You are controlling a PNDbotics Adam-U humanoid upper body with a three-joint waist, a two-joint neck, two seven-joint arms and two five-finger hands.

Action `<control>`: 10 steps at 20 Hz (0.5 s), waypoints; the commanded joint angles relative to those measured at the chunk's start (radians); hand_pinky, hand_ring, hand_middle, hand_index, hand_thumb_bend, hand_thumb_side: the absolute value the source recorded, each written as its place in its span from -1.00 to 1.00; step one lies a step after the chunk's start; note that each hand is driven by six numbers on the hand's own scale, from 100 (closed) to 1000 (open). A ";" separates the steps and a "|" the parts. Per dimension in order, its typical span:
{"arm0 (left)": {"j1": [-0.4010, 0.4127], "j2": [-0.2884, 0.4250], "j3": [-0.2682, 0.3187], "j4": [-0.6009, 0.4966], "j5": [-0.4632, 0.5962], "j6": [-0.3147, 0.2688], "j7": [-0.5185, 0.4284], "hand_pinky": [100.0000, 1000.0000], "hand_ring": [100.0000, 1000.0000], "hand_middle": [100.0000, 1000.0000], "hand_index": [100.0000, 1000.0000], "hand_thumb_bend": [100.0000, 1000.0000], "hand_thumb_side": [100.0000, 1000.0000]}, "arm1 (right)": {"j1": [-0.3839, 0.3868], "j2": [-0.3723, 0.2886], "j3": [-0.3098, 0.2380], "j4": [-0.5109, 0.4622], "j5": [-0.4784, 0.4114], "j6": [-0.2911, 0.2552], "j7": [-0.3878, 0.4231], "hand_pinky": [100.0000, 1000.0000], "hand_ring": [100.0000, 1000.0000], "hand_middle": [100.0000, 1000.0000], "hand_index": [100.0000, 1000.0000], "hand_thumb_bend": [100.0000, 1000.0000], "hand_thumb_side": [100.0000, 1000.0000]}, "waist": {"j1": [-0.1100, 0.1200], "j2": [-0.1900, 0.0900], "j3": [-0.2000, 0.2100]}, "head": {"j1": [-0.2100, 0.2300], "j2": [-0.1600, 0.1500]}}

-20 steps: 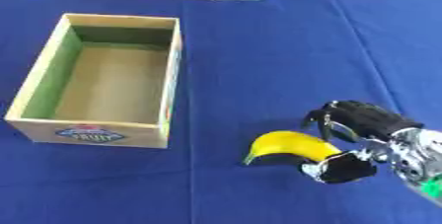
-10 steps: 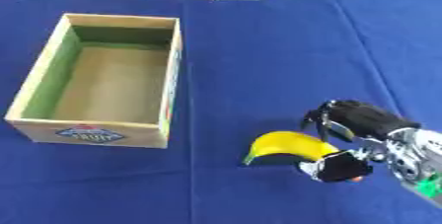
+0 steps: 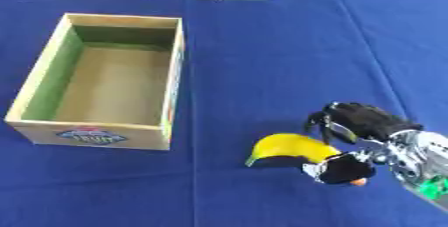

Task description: Pick up objects on the table and place them in the box.

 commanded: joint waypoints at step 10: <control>-0.013 0.020 -0.002 -0.017 0.003 -0.003 -0.006 0.00 0.35 0.49 0.78 -1.00 1.00 | -0.013 -0.007 -0.010 -0.011 0.040 0.007 0.038 0.48 0.54 -0.17 0.57 -0.37 -0.13 | -0.001 -0.014 0.005 | -0.007 -0.014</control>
